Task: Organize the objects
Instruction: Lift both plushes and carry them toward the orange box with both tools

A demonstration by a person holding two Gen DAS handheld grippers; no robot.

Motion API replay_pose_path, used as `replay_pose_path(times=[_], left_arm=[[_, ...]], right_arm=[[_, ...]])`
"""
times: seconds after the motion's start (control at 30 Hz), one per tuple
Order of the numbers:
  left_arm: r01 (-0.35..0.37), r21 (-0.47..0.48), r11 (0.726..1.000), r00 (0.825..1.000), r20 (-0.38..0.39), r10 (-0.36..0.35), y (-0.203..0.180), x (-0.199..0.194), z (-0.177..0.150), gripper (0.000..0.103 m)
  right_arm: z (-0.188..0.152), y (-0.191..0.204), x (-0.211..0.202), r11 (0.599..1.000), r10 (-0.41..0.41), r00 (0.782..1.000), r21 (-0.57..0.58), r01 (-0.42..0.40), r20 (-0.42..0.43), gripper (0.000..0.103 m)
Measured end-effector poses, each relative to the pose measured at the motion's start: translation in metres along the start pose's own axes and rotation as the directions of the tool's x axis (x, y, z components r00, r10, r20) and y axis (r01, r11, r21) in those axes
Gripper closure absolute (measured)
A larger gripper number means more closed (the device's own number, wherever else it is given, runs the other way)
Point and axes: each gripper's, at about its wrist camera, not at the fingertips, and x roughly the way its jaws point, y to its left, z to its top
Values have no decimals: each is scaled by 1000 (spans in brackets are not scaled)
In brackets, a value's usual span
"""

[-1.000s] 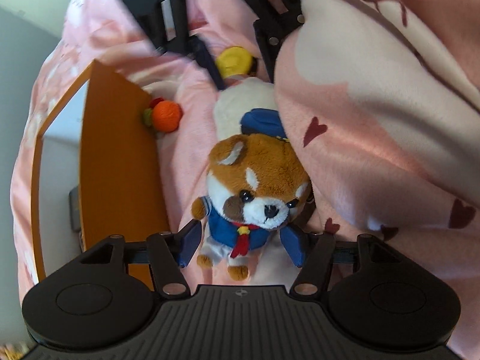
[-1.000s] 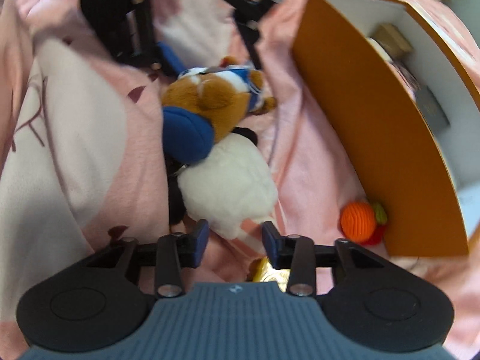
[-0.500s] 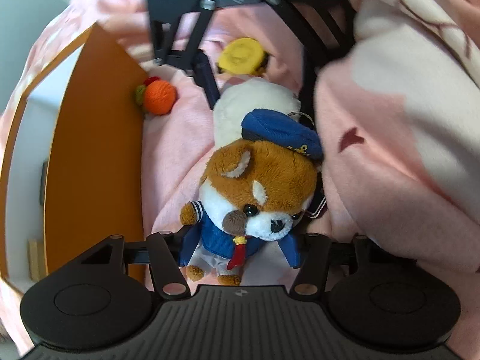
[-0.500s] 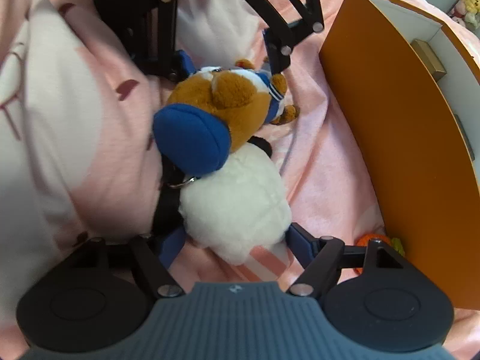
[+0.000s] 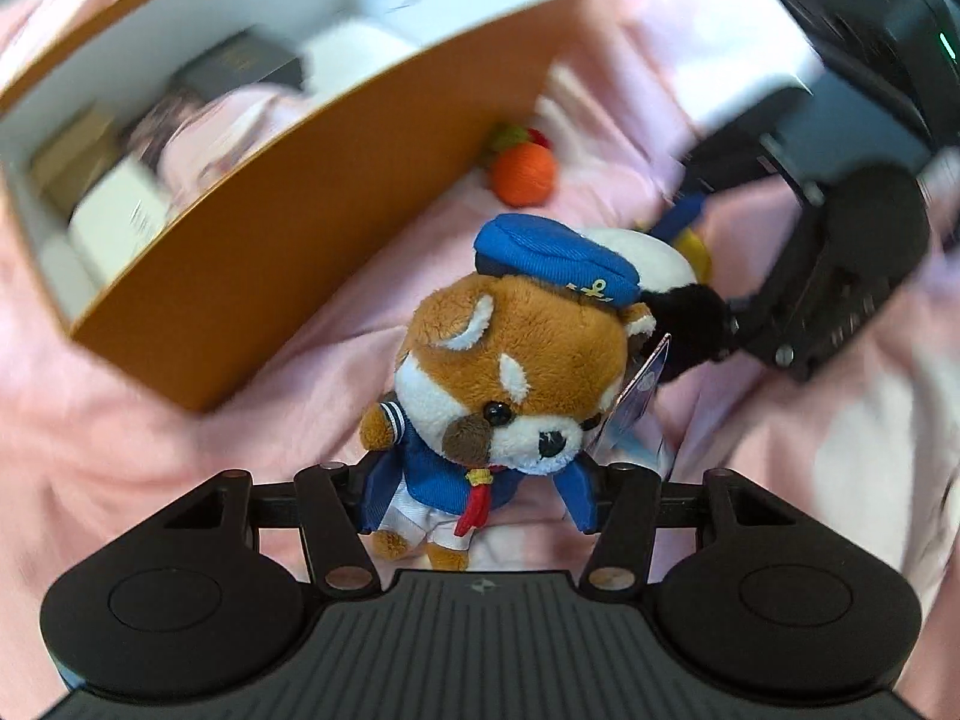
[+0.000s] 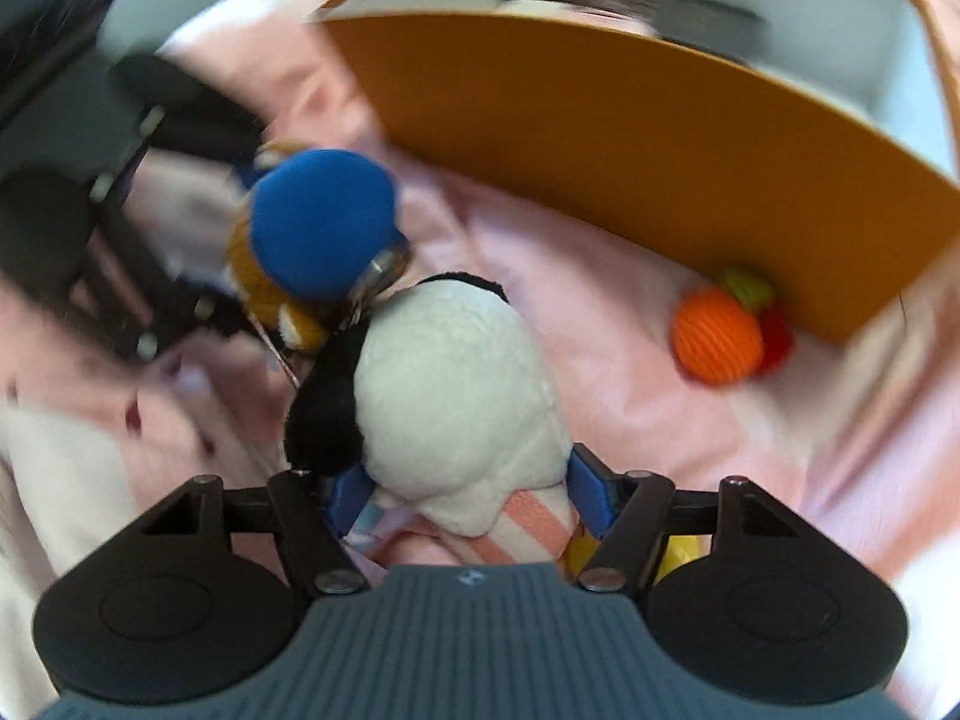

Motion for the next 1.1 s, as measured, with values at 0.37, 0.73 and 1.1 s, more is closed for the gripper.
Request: replay_pose_path(times=[0.37, 0.73, 1.1], left_arm=[[91, -438, 895, 994, 96, -54, 34, -3, 21, 47], [-35, -166, 985, 988, 141, 59, 4, 1, 31, 36], [22, -125, 992, 984, 177, 0, -1, 24, 44, 26]], right_arm=[[-13, -55, -23, 849, -22, 983, 522, -78, 182, 33], [-1, -17, -42, 965, -230, 951, 176, 194, 209, 33], [10, -31, -13, 974, -225, 964, 52, 219, 140, 39]])
